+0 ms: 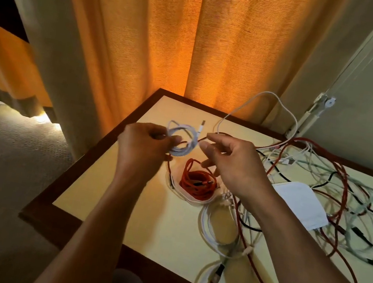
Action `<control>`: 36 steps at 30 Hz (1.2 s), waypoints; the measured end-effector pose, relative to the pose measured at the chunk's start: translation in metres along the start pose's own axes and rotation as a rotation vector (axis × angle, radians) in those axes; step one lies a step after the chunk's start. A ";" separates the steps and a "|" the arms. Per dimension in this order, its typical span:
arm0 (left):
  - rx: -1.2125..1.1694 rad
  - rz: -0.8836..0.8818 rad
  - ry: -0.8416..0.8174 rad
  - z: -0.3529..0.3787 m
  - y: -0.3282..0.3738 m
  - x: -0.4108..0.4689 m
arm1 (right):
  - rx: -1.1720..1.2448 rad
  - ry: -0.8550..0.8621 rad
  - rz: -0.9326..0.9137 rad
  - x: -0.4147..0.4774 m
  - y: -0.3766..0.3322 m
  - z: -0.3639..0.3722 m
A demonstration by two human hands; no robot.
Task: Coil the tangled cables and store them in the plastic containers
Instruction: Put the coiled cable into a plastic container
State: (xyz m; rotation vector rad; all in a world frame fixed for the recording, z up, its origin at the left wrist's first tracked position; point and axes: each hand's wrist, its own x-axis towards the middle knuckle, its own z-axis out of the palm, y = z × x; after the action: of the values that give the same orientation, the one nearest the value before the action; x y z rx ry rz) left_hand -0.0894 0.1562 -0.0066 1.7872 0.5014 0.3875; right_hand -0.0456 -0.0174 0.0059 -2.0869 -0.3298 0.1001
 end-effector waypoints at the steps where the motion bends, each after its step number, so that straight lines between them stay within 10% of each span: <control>1: 0.012 0.027 -0.016 0.010 0.003 -0.002 | 0.025 0.020 0.018 0.002 0.002 -0.002; 15: 0.587 0.194 -0.288 0.072 -0.029 0.023 | -0.298 0.093 0.111 0.030 0.059 -0.013; 36: 0.534 0.132 -0.144 0.077 -0.048 0.022 | -0.761 -0.259 0.020 0.022 0.054 -0.003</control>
State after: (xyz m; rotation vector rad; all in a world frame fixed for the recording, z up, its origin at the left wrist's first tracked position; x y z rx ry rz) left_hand -0.0378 0.1155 -0.0731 2.3538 0.4088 0.2224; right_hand -0.0138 -0.0404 -0.0376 -2.8382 -0.5682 0.2951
